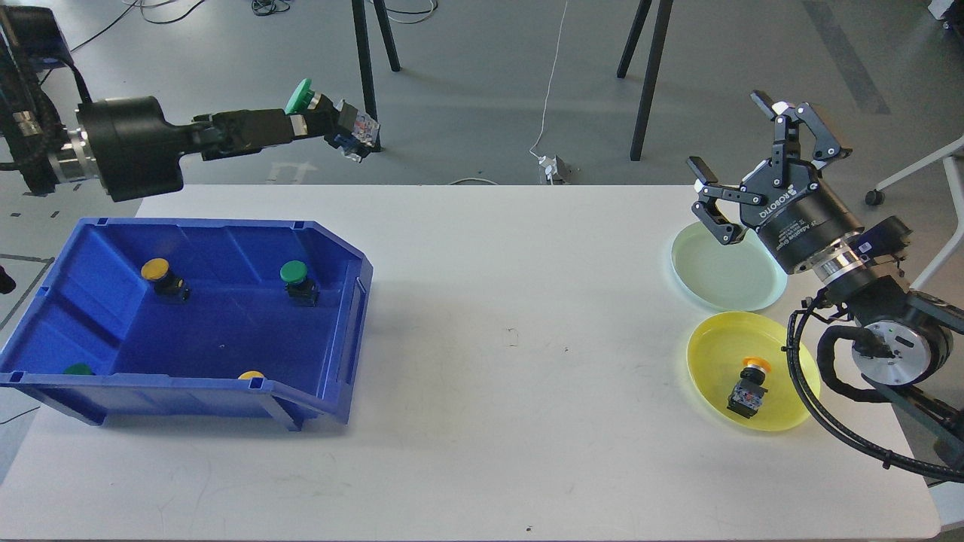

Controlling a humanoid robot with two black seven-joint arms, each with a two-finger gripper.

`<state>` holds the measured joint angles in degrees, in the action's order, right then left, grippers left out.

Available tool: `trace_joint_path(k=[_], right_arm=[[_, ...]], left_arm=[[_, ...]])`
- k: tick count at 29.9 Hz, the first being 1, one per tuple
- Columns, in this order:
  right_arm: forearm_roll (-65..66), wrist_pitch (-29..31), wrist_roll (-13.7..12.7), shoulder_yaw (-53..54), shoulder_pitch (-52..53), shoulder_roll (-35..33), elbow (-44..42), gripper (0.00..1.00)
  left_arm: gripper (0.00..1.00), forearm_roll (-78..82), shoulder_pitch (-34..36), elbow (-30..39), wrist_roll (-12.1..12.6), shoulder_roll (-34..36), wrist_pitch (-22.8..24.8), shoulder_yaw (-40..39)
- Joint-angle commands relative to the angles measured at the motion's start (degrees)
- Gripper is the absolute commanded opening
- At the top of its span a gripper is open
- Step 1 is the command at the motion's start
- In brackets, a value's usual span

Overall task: Pass button and place on color plate
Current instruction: 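Lift the green button and raise it toward the right gripper, then grasp the green button with the right gripper and release the left gripper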

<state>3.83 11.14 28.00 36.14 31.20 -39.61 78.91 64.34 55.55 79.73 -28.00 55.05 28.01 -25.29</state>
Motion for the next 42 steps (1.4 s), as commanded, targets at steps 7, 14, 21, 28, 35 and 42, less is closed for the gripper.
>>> trace_joint_path(k=[7, 14, 21, 28, 35, 42], right_arm=[[7.6, -0.2, 0.0, -2.1, 1.8, 5.2, 0.8, 0.96], [8.6, -0.2, 0.0, -9.2, 7.1, 13.0, 0.0, 0.96], [8.5, -0.3, 0.0, -8.7, 7.4, 18.2, -0.3, 0.96], [8.3, -1.3, 0.0, -8.7, 8.5, 19.8, -0.3, 0.96], [8.0, -2.3, 0.0, -9.3, 10.7, 21.2, -1.6, 0.96], [7.9, -2.4, 0.0, -9.4, 11.2, 23.3, -3.4, 0.96]], left_arm=[[0.13, -6.6, -0.5, -8.9, 0.0, -16.2, 0.0, 0.0], [0.13, -9.1, -1.2, -10.8, 0.0, -18.7, 0.0, 0.0], [0.13, -9.0, -2.3, -11.7, 0.0, -19.5, 0.0, 0.0], [0.13, -9.0, -2.4, -12.3, 0.0, -20.7, 0.0, 0.0], [0.13, -8.9, -2.4, -12.3, 0.0, -21.2, 0.0, 0.0], [0.13, -8.9, -2.4, -12.3, 0.0, -21.4, 0.0, -0.1]])
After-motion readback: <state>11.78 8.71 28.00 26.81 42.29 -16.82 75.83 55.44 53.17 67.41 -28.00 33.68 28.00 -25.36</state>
